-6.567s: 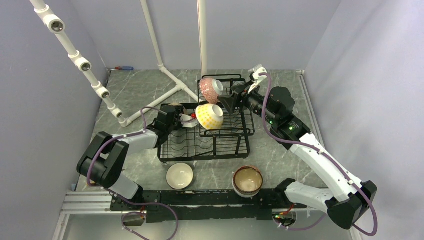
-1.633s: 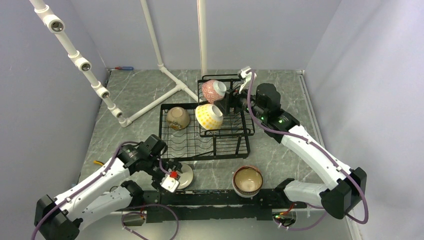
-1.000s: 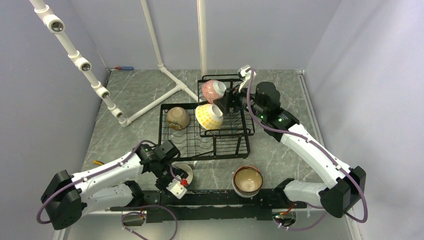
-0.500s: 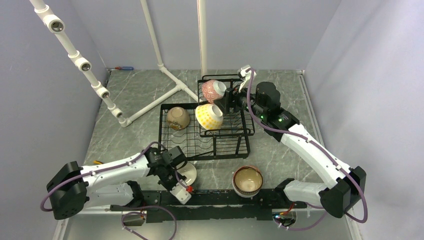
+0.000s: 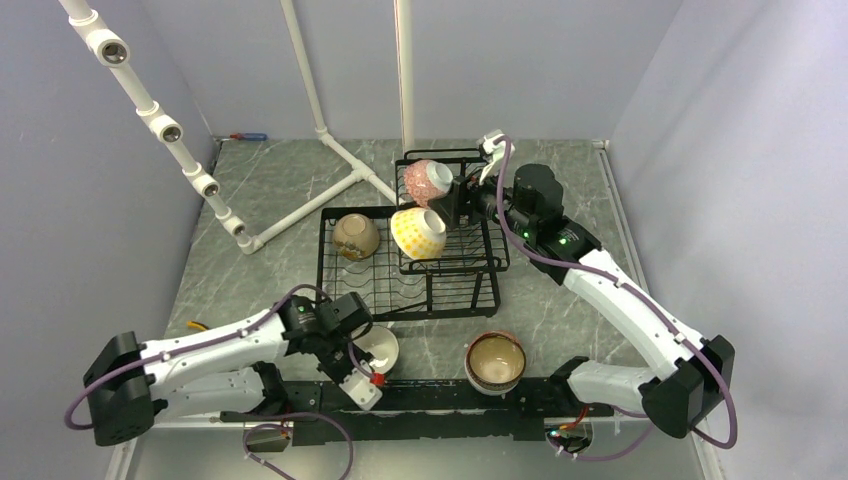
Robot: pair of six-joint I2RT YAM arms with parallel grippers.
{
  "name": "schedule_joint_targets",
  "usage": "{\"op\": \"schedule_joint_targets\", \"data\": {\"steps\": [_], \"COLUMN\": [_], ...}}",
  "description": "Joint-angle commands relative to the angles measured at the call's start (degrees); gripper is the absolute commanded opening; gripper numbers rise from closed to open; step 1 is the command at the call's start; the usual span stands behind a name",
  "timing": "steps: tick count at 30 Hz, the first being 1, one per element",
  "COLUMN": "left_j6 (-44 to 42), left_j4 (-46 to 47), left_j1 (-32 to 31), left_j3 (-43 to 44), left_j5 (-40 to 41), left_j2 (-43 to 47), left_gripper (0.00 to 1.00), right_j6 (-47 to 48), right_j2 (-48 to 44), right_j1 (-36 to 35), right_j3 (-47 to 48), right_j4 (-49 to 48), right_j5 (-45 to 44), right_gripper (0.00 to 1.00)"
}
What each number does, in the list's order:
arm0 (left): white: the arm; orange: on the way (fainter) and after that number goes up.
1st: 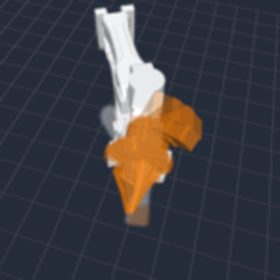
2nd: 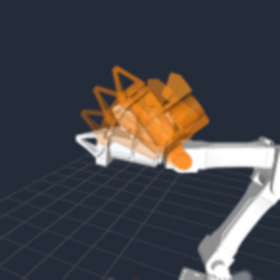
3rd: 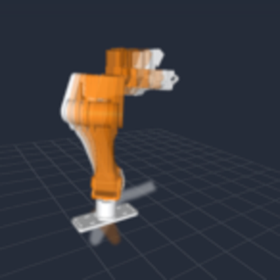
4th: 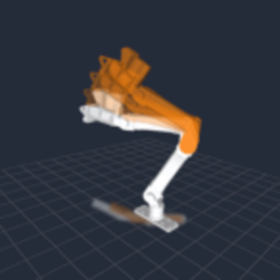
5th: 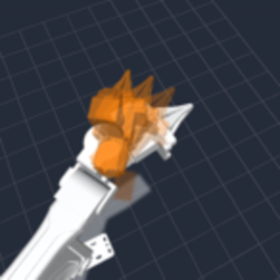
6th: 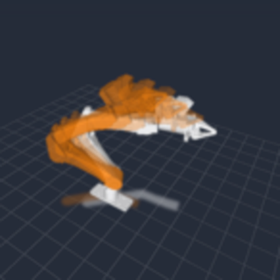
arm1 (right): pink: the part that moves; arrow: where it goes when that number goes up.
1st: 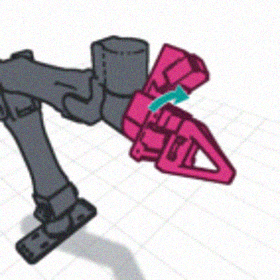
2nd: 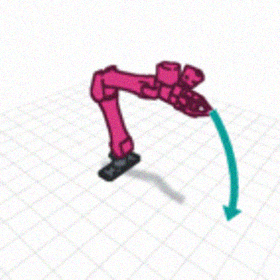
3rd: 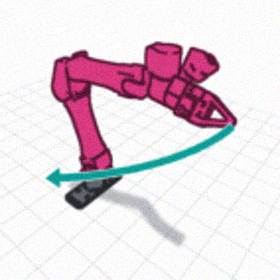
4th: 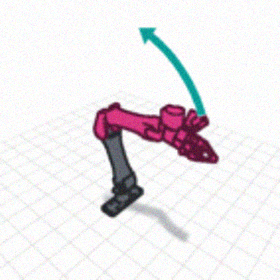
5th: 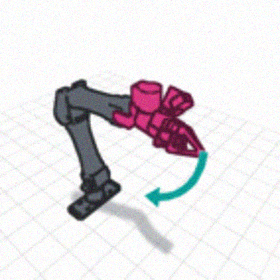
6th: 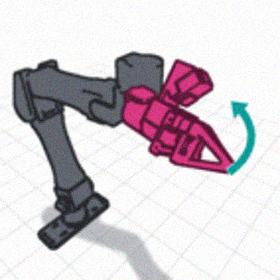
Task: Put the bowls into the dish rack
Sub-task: Pick up the bowl from the center of the board, then place the bowl in the dish rack.
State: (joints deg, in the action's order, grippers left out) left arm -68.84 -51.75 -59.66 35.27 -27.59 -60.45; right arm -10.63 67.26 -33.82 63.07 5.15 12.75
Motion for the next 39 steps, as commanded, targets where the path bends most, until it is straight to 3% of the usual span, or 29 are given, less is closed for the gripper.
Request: {"op": "schedule_joint_targets", "data": {"steps": [1,6,11,20,26,31,39], "left_j6": [3.6,7.8,10.0,5.3,2.0,-2.8,-11.6], "left_j4": [0.0,-1.1,1.7,5.0,15.1,22.4,32.1], "left_j1": [-0.5,-0.5,-0.5,-0.5,-0.5,-0.5,-0.5], "left_j3": [5.7,10.1,13.1,21.5,23.1,24.0,25.1], "left_j5": [-8.3,-8.4,-2.3,13.4,25.9,32.1,34.6], "left_j2": [6.1,10.9,16.0,19.1,16.6,13.3,11.9], "left_gripper": [0.03,0.03,0.03,0.03,0.03,0.03,0.03], "right_j6": [0.0,-0.5,-1.2,-2.5,-4.7,-7.1,-10.5], "right_j2": [-2.0,-2.4,-2.9,-4.9,-5.4,-5.1,-4.5], "right_j1": [0.2,0.2,0.2,0.1,0.2,0.2,0.2], "right_j3": [1.5,1.4,1.5,1.5,1.0,2.1,3.9], "right_j4": [-1.7,-2.1,-2.6,-3.2,-5.0,-4.9,-7.4], "right_j5": [0.8,1.3,2.1,4.7,9.1,13.0,20.6], "right_gripper": [0.75,0.75,0.75,0.77,0.91,0.99,1.00]}}
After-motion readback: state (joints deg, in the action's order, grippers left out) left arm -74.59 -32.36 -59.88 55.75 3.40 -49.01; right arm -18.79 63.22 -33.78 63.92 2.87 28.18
